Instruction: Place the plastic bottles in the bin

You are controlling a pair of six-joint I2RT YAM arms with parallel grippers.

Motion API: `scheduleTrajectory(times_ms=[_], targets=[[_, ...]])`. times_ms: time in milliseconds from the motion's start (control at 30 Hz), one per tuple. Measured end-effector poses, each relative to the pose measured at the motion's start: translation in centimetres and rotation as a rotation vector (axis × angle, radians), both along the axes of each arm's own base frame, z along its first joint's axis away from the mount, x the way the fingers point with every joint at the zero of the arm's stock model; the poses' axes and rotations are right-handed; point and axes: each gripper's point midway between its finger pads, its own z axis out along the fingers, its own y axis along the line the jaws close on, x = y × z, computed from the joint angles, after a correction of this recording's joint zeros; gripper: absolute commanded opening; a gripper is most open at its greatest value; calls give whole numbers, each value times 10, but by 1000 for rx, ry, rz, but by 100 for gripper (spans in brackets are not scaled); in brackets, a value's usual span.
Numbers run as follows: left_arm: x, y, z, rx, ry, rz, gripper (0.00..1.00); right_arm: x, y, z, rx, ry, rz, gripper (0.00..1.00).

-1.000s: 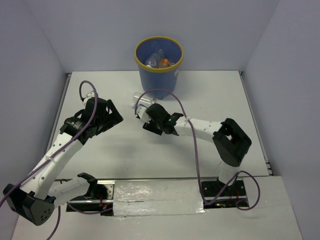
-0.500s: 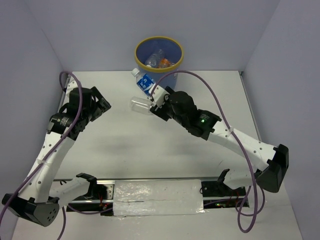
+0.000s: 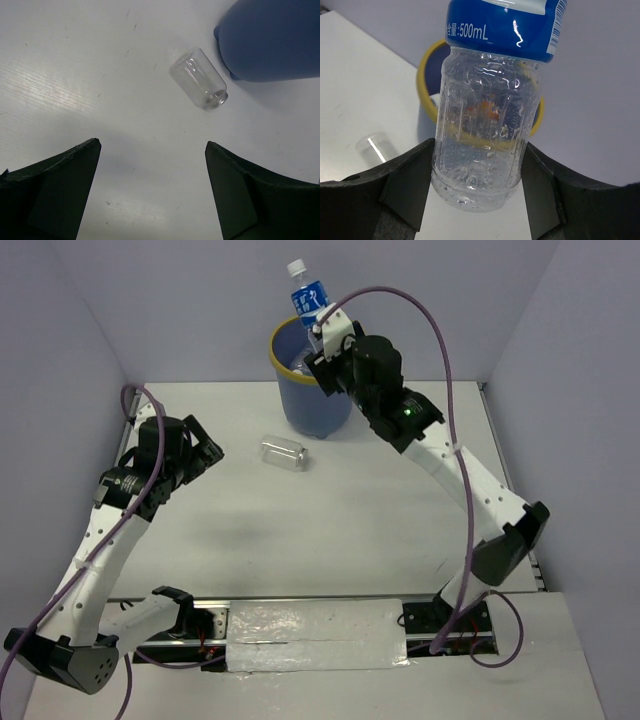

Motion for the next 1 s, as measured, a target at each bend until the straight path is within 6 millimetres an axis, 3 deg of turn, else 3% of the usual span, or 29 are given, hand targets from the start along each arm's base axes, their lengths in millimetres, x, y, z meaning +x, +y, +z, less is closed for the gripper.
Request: scheduleTrajectory(times_ms=[133, 333, 367, 433, 467, 500, 700, 833, 1000], targets=[[-1, 0, 1, -5, -3, -2, 99, 46, 2, -4, 5, 5, -49, 58], [-6, -2, -6, -17, 8, -13, 99, 107, 22, -50, -55, 49, -92, 63], [-8, -2, -9, -19, 13, -16, 99, 113, 24, -62, -68, 64, -99, 66], [-12, -2, -14, -21, 25, -22, 99, 124, 25, -90, -98, 105, -112, 93], [-12, -3, -15, -23, 27, -25, 99, 128, 24, -101, -104, 120, -124, 100], [-13, -3, -15, -26, 27, -28, 99, 133, 21, -104, -98, 118, -139, 100], [-10, -10, -19, -49, 34, -52, 99, 142, 0, -101, -104, 94, -229, 100], [2, -24, -30, -94, 57, -76, 99, 134, -7, -96, -116, 89, -245, 100], [27, -43, -47, -152, 88, -105, 99, 109, -24, -56, -73, 40, -258, 100]])
